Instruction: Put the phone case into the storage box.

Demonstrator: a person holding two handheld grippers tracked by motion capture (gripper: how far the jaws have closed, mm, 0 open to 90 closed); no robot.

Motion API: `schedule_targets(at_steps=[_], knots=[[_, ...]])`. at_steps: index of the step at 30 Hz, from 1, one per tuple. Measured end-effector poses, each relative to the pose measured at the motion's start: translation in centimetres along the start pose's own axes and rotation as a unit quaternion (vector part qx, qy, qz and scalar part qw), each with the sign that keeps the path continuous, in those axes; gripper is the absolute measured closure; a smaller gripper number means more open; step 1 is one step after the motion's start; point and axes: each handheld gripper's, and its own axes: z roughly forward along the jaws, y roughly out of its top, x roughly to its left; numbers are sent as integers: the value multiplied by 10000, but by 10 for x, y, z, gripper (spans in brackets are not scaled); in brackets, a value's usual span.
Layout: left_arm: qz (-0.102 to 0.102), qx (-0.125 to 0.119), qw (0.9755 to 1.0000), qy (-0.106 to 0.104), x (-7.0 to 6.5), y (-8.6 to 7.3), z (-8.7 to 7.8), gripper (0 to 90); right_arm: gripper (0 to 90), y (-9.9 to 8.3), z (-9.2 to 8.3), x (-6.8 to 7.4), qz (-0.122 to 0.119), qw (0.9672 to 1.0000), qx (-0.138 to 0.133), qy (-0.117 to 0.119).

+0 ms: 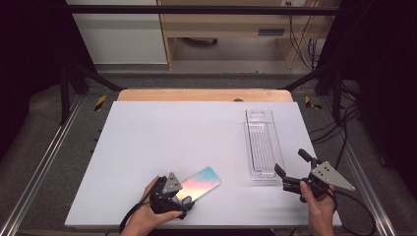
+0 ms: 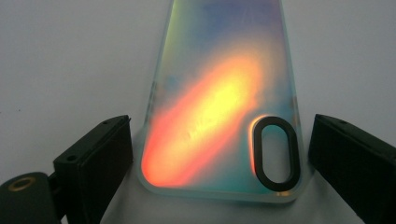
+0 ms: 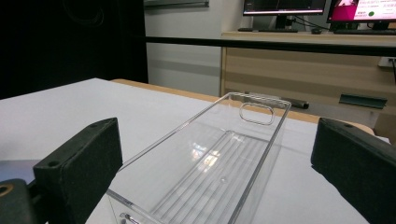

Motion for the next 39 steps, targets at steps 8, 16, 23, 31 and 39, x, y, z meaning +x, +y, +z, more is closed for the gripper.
schedule_targets(at_steps=[8,16,23,31,39], knots=[[45,-68,10000,-48,-2,1,1,111,22,0,0,-2,-6,10000,-21,-11],[53,14,10000,-16,-5,3,0,167,22,1,-1,-1,7,10000,-47,-3],[-133,-78,9999,-2,-2,6,-1,169,22,6,-4,2,-102,9999,-127,-25],[-193,-286,9994,5,9,15,-5,170,20,17,0,16,-528,9985,-116,25],[-220,-393,9990,29,25,34,-12,170,16,41,17,56,-1517,9881,175,201]])
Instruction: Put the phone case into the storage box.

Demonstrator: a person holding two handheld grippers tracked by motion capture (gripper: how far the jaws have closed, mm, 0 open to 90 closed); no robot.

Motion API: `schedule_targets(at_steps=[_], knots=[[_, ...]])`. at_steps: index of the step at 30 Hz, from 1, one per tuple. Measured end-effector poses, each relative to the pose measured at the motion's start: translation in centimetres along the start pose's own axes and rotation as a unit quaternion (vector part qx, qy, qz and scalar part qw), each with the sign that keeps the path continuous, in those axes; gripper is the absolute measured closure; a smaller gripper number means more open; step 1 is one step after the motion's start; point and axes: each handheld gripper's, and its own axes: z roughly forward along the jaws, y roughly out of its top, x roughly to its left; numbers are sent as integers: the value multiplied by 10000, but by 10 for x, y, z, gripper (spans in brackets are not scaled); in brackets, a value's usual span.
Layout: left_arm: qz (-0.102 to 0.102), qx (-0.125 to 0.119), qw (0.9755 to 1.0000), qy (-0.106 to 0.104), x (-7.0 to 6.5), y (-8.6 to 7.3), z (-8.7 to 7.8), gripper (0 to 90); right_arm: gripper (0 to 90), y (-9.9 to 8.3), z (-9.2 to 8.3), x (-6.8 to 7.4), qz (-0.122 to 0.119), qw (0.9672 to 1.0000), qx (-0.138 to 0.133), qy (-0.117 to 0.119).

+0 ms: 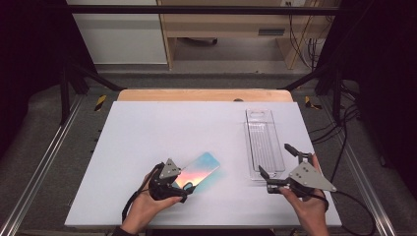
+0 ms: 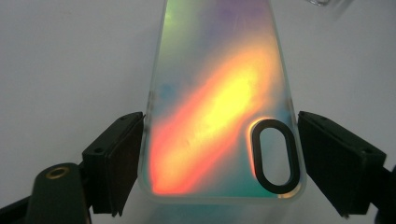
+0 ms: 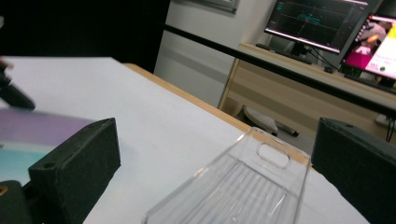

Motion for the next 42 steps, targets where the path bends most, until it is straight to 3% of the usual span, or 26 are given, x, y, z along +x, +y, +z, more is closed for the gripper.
schedule_targets(at_steps=[5,10,14,15,16,17,18,22,30,36,42], knots=[[69,46,10000,4,6,14,-4,169,20,15,19,27,-654,9976,161,128],[181,35,9998,59,8,27,-13,169,34,22,36,51,-1075,9938,158,252],[267,38,9996,73,9,36,-19,169,39,29,49,67,-1420,9890,188,358],[296,53,9995,92,10,39,-21,169,41,33,56,73,-1619,9857,236,401],[307,58,9995,86,10,40,-23,169,41,33,56,73,-1619,9857,236,401],[298,50,9995,82,11,42,-24,170,42,35,61,78,-1782,9827,294,414],[311,53,9995,84,12,44,-27,170,42,35,61,78,-1782,9827,294,414],[333,75,9994,90,15,49,-33,169,45,36,70,88,-2082,9764,369,448],[294,79,9995,108,23,56,-40,170,59,31,79,106,-2670,9613,508,457],[359,116,9992,129,24,61,-45,169,70,31,85,110,-2903,9544,543,426],[368,158,9991,122,25,63,-45,170,93,30,89,112,-2982,9523,542,352]])
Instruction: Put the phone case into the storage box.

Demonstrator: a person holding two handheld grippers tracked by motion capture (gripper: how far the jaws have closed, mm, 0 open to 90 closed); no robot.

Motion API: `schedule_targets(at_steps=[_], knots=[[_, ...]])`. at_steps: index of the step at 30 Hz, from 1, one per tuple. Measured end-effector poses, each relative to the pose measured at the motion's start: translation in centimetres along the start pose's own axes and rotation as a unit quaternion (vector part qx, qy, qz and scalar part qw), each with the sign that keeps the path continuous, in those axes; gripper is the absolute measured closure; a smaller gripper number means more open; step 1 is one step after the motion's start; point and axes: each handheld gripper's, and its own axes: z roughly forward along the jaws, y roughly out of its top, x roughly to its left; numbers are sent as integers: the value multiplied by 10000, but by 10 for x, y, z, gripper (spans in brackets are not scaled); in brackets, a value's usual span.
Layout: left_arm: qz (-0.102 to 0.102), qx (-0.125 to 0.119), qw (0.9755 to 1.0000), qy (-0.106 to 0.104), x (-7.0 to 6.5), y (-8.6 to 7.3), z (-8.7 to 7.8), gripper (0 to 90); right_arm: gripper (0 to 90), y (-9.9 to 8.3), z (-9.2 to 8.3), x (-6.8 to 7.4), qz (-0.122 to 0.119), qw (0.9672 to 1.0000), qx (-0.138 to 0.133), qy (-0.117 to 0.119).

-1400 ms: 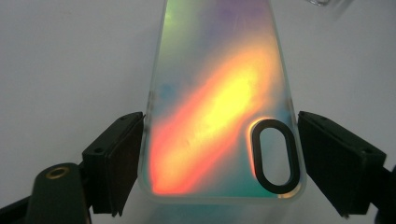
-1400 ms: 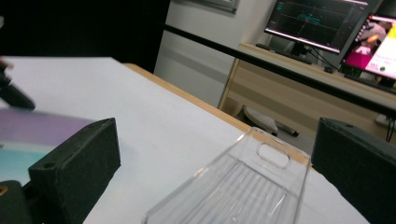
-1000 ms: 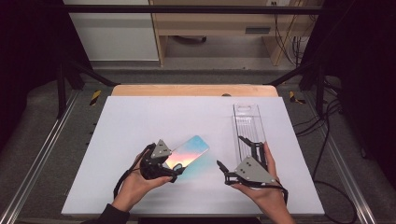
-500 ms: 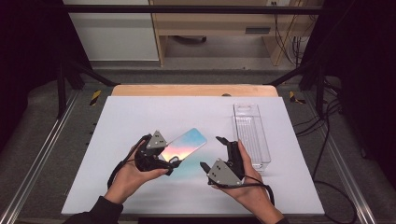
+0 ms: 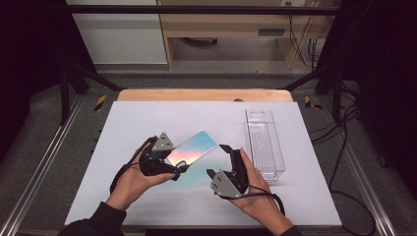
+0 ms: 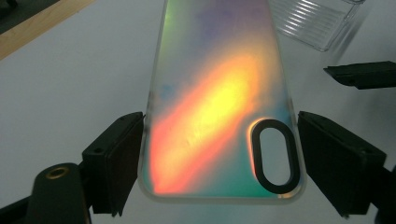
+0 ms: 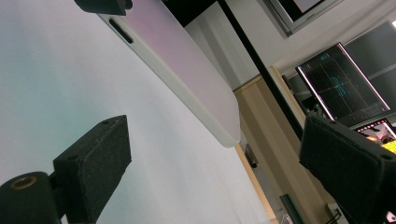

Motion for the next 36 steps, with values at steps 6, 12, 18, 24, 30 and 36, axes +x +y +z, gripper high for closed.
schedule_targets(at_steps=[6,12,18,24,30,36], knots=[[-12,-21,10000,-70,0,0,3,169,176,1,2,4,-115,9999,9,-39],[-14,3,10000,-97,-1,1,3,169,244,4,2,8,-294,9995,1,-90],[-15,29,9999,-160,-1,3,5,169,275,5,8,13,-492,9988,-13,-44],[2,81,9998,-184,-1,4,5,170,326,10,13,21,-784,9969,-47,10],[20,85,9998,-192,-1,6,3,169,373,15,16,27,-915,9957,-108,57],[77,152,9996,-205,1,9,2,170,428,19,19,28,-1126,9936,-94,47]])
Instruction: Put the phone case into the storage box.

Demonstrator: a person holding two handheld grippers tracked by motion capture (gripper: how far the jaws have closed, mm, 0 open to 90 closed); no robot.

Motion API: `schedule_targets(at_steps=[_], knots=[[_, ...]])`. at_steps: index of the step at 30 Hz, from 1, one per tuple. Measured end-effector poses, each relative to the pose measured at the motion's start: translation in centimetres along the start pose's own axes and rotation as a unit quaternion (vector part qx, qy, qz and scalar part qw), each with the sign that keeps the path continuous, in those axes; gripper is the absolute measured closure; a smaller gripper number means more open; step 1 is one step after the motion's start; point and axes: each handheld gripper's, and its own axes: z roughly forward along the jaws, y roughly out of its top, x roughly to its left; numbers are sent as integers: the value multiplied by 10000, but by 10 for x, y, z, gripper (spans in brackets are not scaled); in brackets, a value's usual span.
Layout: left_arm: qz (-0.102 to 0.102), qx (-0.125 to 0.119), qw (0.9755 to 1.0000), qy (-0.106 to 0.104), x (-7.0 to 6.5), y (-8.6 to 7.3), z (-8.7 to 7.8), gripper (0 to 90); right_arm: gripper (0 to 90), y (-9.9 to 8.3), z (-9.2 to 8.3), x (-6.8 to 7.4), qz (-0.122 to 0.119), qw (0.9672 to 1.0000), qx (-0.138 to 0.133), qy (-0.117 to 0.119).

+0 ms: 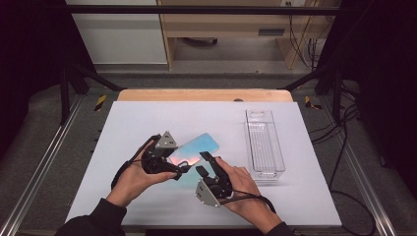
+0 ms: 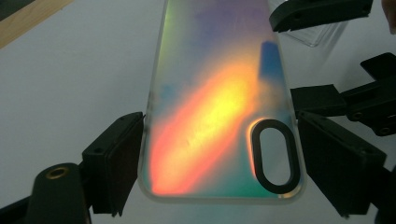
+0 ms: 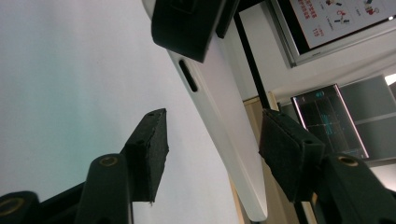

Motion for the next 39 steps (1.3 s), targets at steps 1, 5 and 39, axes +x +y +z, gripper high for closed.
schedule_targets(at_steps=[1,5,39], knots=[[4,11,10000,-7,1,1,0,169,438,1,0,0,-56,10000,5,-2],[-7,41,10000,-20,5,6,0,169,472,3,5,-3,-355,9993,-43,-84],[-91,48,9999,-48,22,28,-13,169,668,8,18,-20,-781,9959,-56,-445]])
